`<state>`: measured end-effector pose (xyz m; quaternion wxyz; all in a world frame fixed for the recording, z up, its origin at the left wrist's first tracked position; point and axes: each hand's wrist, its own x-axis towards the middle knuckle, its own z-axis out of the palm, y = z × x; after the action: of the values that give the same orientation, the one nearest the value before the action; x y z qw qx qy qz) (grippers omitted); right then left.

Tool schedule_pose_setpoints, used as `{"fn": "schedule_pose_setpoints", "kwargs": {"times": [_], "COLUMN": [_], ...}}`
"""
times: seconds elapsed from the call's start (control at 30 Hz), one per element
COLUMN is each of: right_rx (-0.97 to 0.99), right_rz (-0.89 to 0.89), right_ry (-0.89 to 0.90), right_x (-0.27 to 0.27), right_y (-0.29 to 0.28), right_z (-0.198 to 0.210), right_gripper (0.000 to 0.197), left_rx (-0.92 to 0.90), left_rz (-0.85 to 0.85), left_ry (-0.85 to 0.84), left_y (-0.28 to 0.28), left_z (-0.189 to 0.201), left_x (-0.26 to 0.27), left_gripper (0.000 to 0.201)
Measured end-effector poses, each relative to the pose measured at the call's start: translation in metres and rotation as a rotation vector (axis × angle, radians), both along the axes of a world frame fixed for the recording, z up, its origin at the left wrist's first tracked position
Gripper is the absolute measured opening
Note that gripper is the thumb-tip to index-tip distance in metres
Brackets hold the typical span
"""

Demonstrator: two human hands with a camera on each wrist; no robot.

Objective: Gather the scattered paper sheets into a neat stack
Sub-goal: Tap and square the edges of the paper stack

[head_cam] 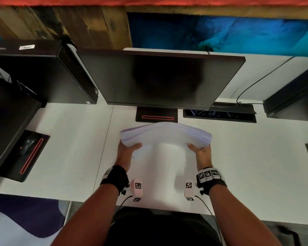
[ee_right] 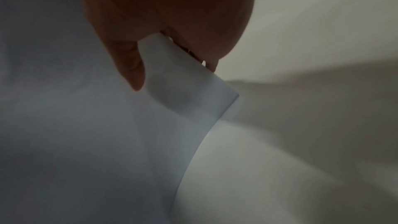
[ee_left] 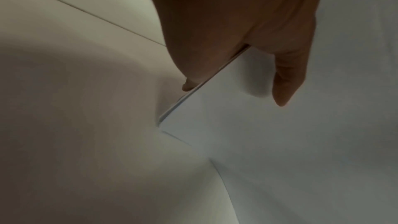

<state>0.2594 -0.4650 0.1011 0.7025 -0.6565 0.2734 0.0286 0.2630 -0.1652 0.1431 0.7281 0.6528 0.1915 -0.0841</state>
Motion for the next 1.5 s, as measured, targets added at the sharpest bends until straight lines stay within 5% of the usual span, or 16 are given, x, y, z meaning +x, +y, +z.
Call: {"fn": "schedule_pose_setpoints", "kwargs": {"times": [0.4,0.87,1.03,1.3,1.5], "right_rx": [0.009,0.076,0.118,0.095,0.077], "right_rz": [0.176,0.048,-0.06,-0.151,-0.152], "right_ry": [-0.042,-0.181,-0.202,-0.183,-0.171], "right_x": [0.021,0.011,0.012,0.021,0.02], "right_y": [-0.019,-0.01,0.0,0.003,0.005], "right_z": [0.021,0.052,0.057,0.057,0.058], "right_gripper": [0.07,0.05,0.078,0.006,0.036], "left_rx": [0.053,0.067,0.063,0.021,0.017], "left_rz": [-0.21,-0.163,-0.107,-0.046,-0.051], "left_ry": [0.01,-0.075,-0.036,-0.008,-0.033], "left_y": [0.022,0.014,0.012,0.007,-0.002], "left_z": [0.007,0.018,0.016,0.023,0.035], "left_x": [0.018,0.011,0.011,0.007,0.003], "left_gripper": [0.055,0.045,0.038,0.032,0.06]}}
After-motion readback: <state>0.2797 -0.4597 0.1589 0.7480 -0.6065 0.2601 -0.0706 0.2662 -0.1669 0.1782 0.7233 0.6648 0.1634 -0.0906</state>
